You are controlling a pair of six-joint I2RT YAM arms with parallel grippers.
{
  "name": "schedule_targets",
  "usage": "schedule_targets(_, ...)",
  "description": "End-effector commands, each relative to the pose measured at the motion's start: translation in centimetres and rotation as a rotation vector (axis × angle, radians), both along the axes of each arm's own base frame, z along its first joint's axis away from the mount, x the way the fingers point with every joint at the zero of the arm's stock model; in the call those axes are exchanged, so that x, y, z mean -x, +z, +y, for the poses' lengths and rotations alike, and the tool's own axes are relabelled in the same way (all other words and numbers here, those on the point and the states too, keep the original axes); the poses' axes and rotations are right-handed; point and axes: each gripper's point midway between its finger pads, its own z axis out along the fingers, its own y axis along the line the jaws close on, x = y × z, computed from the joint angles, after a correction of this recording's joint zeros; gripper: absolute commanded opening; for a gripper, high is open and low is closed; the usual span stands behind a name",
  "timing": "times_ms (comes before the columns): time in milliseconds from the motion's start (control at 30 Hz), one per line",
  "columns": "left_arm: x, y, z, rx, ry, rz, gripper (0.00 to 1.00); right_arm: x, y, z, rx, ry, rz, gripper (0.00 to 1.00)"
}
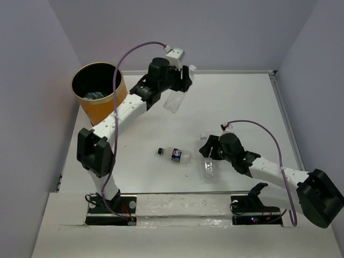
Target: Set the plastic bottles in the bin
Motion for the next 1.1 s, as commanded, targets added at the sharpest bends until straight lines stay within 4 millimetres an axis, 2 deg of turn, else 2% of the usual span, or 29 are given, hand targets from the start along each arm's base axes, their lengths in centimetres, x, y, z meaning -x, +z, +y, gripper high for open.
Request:
schedule_targets(0, 0.2, 12.0, 5.9, 0.21, 0.122, -0.21, 0.35, -1.2, 3.2, 0.1, -0.053, -0.017, -0.129, 0.51)
schedule_targets(33, 0.8, 14.3, 8.1, 0.233, 0.165, -0.255, 0.35, -1.1, 3.7, 0.0, -0.057, -0.011, -0.151, 0.5)
schedule_targets(100, 0.5, 16.4, 12.0, 0.247, 0.258, -0.303, 0.35, -1.1, 4.2, -0.2, -0.061, -0.015, -0.168, 0.48)
schedule_targets(133, -0.3, 17.1, 15.8, 0.246, 0.356, -0.325, 0.34, -1.1, 4.2, -0.3, -0.06, -0.016, -0.174, 0.48)
schedule_targets(167, 0.2, 18.9, 18.6, 0.257, 0.435, -0.374, 0.34, -1.0, 4.6, -0.4, -0.068, -0.015, -0.187, 0.46)
schedule_targets(233, -0.2, 19.1, 23.2, 0.238, 0.584, -0.42, 0.34, -0.9, 4.7, -0.4, -0.075, -0.014, -0.192, 0.46)
schedule_targets(267, 0.0, 19.8, 26.9, 0.231, 0.704, -0.453, 0.34, -0.9, 4.8, -0.4, -0.078, -0.009, -0.199, 0.45)
schedule_targets(300, 0.0, 19.7, 28.3, 0.234, 0.736, -0.455, 0.34, -0.9, 4.9, -0.3, -0.08, -0.004, -0.201, 0.45)
schedule_targets(333, 0.1, 19.6, 31.5, 0.244, 0.848, -0.465, 0.33, -0.9, 5.2, -0.1, -0.083, 0.004, -0.207, 0.45)
schedule_targets(367, 0.1, 19.6, 31.8, 0.254, 0.87, -0.467, 0.33, -0.9, 5.2, -0.1, -0.085, 0.009, -0.208, 0.45)
schedule_targets(400, -0.1, 19.4, 34.3, 0.253, 0.946, -0.475, 0.32, -0.8, 5.4, 0.0, -0.088, 0.013, -0.211, 0.45)
schedule_targets(500, -0.8, 19.4, 37.5, 0.263, 1.046, -0.511, 0.32, -0.6, 6.1, 0.2, -0.106, 0.029, -0.224, 0.45)
schedule_targets(533, -1.4, 18.7, 37.8, 0.249, 1.061, -0.505, 0.32, -0.6, 6.3, 0.3, -0.113, 0.037, -0.231, 0.45)
schedule_targets(567, -1.7, 18.5, 39.2, 0.215, 1.095, -0.517, 0.32, -0.6, 6.5, 0.4, -0.117, 0.044, -0.235, 0.45)
schedule_targets(600, -2.1, 18.4, 39.7, 0.2, 1.107, -0.53, 0.33, -0.5, 6.6, 0.7, -0.122, 0.056, -0.237, 0.45)
schedule_targets(633, -3.0, 17.3, 39.8, 0.171, 1.106, -0.517, 0.33, -0.6, 6.8, 0.9, -0.124, 0.064, -0.24, 0.45)
schedule_targets(733, -3.7, 16.6, 40.4, 0.132, 1.127, -0.547, 0.36, -0.8, 7.9, 1.8, -0.149, 0.094, -0.248, 0.45)
schedule_targets(767, -3.9, 15.4, 40.5, 0.114, 1.131, -0.535, 0.4, -0.8, 8.3, 2.1, -0.157, 0.107, -0.252, 0.45)
schedule_targets(800, -3.8, 14.9, 40.6, 0.109, 1.132, -0.535, 0.45, -0.9, 8.5, 2.3, -0.163, 0.111, -0.254, 0.45)
schedule_targets(833, -3.6, 14.2, 40.6, 0.116, 1.137, -0.534, 0.61, -1.1, 9.5, 2.6, -0.175, 0.116, -0.271, 0.45)
schedule_targets(867, -3.3, 14.1, 40.7, 0.124, 1.144, -0.539, 0.69, -1.3, 9.8, 2.8, -0.178, 0.121, -0.275, 0.44)
schedule_targets(900, -3.0, 14.1, 40.7, 0.139, 1.147, -0.549, 0.88, -1.4, 10.3, 3.0, -0.184, 0.126, -0.284, 0.44)
schedule_targets(933, -2.7, 13.9, 40.7, 0.151, 1.15, -0.546, 0.88, -1.6, 10.8, 3.2, -0.189, 0.129, -0.289, 0.44)
schedule_targets(967, -2.2, 13.8, 40.6, 0.175, 1.15, -0.542, 0.99, -2.0, 12.3, 3.6, -0.205, 0.132, -0.314, 0.44)
schedule_targets(1067, -1.1, 13.9, 39.3, 0.259, 1.099, -0.527, 0.99, -2.6, 13.9, 4.9, -0.234, 0.167, -0.326, 0.44)
